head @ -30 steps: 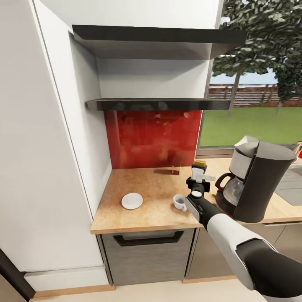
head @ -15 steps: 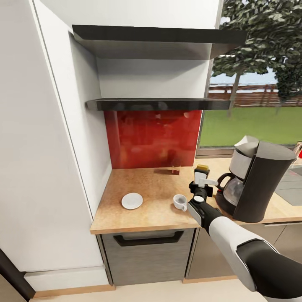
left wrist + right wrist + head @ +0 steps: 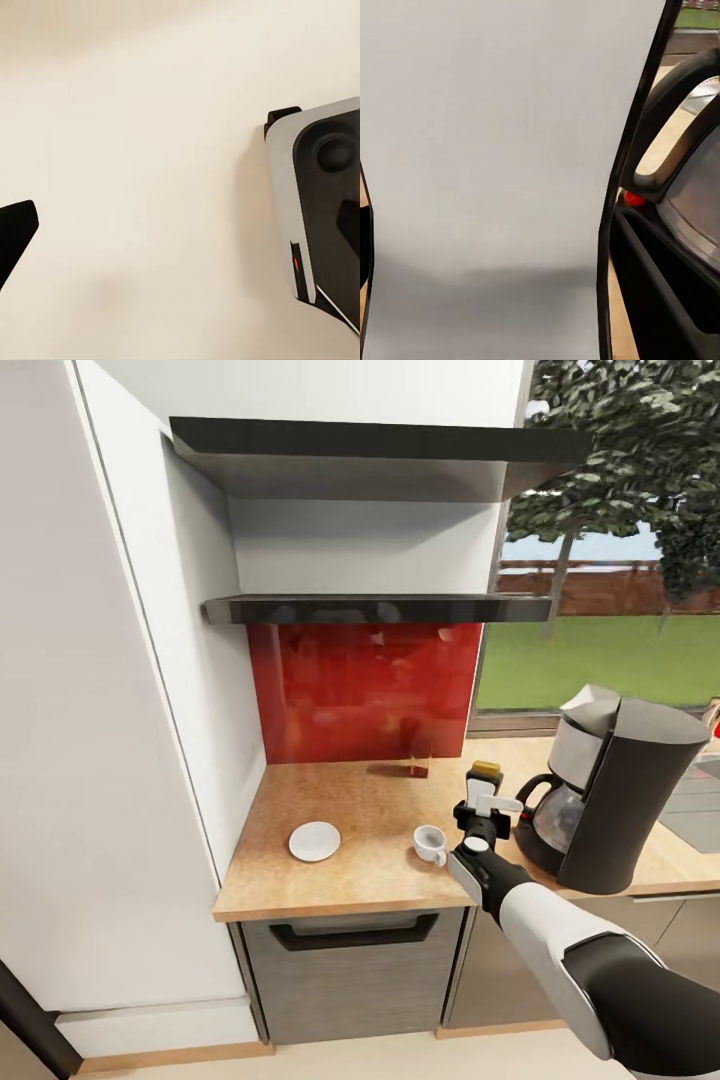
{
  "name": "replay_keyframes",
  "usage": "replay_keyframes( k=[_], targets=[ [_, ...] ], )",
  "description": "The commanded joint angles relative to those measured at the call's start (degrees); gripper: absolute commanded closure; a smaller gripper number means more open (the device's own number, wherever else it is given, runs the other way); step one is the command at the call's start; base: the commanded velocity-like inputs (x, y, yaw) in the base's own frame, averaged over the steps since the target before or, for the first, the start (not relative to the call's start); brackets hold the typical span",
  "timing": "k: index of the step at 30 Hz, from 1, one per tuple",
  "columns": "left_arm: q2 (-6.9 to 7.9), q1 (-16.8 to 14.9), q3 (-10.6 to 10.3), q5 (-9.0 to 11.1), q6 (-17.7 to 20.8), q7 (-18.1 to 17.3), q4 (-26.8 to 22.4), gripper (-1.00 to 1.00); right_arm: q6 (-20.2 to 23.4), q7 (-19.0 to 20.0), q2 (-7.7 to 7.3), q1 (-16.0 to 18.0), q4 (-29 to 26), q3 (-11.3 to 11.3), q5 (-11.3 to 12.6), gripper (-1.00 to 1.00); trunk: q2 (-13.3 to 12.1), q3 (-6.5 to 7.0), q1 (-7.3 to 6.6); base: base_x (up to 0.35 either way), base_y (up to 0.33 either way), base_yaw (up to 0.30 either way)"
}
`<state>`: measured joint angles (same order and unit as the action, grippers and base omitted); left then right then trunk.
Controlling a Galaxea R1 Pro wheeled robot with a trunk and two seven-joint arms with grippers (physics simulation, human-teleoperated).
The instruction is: Set up a coffee station on the kitchen countertop: keep the coffee maker on the countertop, move the bottle of coffee from the kitchen shelf to the counter next to the coffee maker, place a paper coffee filter on top of the coffee maker, put the saucer next to the coffee maker with the coffee cup on the saucer, and place the electric kettle next to the coffee maker.
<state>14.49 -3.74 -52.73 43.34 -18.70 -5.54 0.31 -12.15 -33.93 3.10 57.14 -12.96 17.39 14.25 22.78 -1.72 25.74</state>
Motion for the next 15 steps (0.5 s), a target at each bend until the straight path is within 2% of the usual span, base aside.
replay_keyframes(
  k=[1,15],
  targets=[
    [0.01,0.0,-0.3,0.6,-0.1,-0.4,0.0,-1.00,-0.4,-0.3,-0.01,0.0,0.0,0.6,0.5,1.00,0.1,-0.13,0.04,0.045,0.000,0.000],
    [0.08,0.0,-0.3,0.7,-0.2,-0.3,0.0,-1.00,-0.5,-0.4,0.06,-1.3,0.0,0.5,0.6,1.00,0.1,-0.13,0.04,0.005,0.000,0.000]
  ],
)
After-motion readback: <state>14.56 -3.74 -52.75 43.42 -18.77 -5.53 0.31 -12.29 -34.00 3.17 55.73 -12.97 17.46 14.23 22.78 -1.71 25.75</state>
